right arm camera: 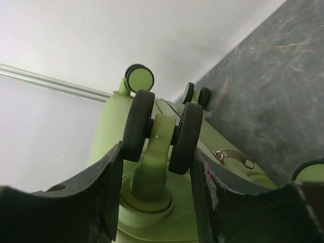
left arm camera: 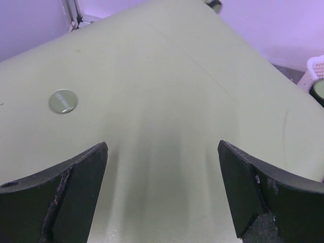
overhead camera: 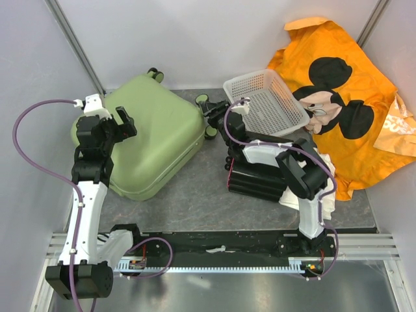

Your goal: Open, take out, and arrange the luggage

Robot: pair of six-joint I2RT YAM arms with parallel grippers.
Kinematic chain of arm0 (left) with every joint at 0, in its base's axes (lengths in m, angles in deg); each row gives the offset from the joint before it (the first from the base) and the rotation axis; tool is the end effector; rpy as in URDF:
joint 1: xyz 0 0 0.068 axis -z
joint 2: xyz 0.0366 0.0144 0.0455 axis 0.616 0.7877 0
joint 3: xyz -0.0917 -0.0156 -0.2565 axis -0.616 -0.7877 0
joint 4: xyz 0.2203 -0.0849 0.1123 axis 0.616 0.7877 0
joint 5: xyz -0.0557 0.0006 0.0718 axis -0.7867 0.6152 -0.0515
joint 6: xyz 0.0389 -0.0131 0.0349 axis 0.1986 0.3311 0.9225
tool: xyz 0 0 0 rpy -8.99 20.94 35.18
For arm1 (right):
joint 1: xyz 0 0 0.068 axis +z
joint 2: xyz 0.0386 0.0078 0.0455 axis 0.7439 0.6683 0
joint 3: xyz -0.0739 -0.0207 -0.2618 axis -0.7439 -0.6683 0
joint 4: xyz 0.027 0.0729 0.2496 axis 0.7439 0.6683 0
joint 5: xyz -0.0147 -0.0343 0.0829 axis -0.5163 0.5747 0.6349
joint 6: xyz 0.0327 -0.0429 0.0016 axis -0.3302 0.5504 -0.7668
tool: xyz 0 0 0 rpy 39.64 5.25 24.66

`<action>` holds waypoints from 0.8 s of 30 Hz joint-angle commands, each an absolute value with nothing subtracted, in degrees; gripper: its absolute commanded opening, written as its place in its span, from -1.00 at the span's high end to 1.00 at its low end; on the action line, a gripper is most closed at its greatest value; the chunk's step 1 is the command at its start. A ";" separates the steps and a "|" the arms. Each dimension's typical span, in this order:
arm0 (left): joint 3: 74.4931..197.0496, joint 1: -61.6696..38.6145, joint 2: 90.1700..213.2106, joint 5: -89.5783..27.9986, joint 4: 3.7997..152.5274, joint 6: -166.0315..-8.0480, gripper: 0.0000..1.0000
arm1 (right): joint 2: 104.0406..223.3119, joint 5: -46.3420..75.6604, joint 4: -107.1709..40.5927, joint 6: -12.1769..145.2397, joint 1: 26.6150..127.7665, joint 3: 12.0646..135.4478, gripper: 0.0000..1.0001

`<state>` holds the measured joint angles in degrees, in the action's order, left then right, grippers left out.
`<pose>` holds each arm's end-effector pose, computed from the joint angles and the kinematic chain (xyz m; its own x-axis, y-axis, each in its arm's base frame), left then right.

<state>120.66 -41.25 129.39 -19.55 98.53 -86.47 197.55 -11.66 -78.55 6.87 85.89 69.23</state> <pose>0.2074 0.0137 0.3744 -0.2218 -0.2035 -0.9536 -0.1517 0.9733 -0.1725 0.3682 0.2715 0.2280 -0.2963 0.8696 -0.3949 -0.1413 0.3690 0.9186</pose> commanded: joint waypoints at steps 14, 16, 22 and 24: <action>123.11 -55.69 130.34 -11.40 105.92 -100.06 -0.99 | 172.25 -15.85 -83.20 26.94 93.15 48.75 0.98; 121.27 -55.78 128.85 -5.25 107.86 -101.20 -0.99 | 170.93 -14.61 -81.18 28.43 93.15 48.66 0.69; 117.13 -57.88 124.80 -6.52 109.45 -103.41 -0.99 | 162.68 -11.62 -66.25 42.47 93.06 55.49 -0.58; 116.16 -59.73 125.06 -14.12 107.62 -102.10 -0.99 | 161.35 -10.04 -60.27 47.73 93.06 57.79 -0.75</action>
<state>117.56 -56.83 125.93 -8.62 108.98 -100.13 168.61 -14.81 -63.10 31.09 92.34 48.84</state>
